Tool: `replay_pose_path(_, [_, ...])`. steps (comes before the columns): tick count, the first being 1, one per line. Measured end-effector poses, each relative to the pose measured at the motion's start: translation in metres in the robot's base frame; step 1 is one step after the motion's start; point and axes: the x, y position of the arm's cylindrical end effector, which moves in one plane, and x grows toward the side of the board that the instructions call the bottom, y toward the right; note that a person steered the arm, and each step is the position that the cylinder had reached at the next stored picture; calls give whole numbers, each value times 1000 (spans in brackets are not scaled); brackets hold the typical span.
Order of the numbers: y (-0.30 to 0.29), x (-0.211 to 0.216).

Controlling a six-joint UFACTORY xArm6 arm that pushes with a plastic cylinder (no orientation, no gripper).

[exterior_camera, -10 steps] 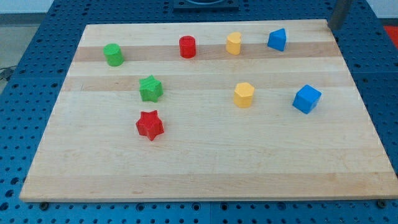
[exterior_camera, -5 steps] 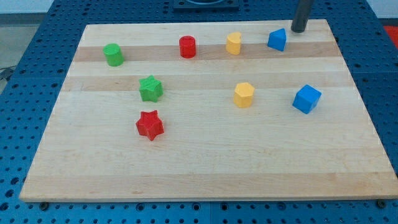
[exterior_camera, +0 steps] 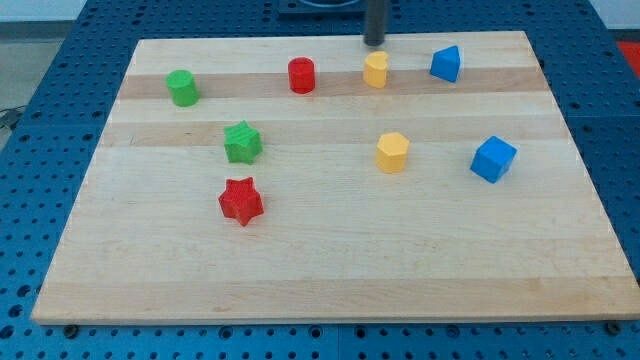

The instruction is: Move your arm towards the top left

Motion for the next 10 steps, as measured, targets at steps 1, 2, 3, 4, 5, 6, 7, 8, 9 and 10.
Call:
replay_pose_path(1, [-7,-1])
replay_pose_path(2, [-49,-3])
replay_pose_path(3, [-50,-3])
replay_pose_path(4, [-52,-3])
replay_pose_path(5, [-118,7])
replay_pose_path(6, [-123,7])
replay_pose_path(7, [-123,7])
replay_pose_path(8, [-124,7])
replay_pose_path(9, [-141,6])
replay_pose_path(10, [-203,5])
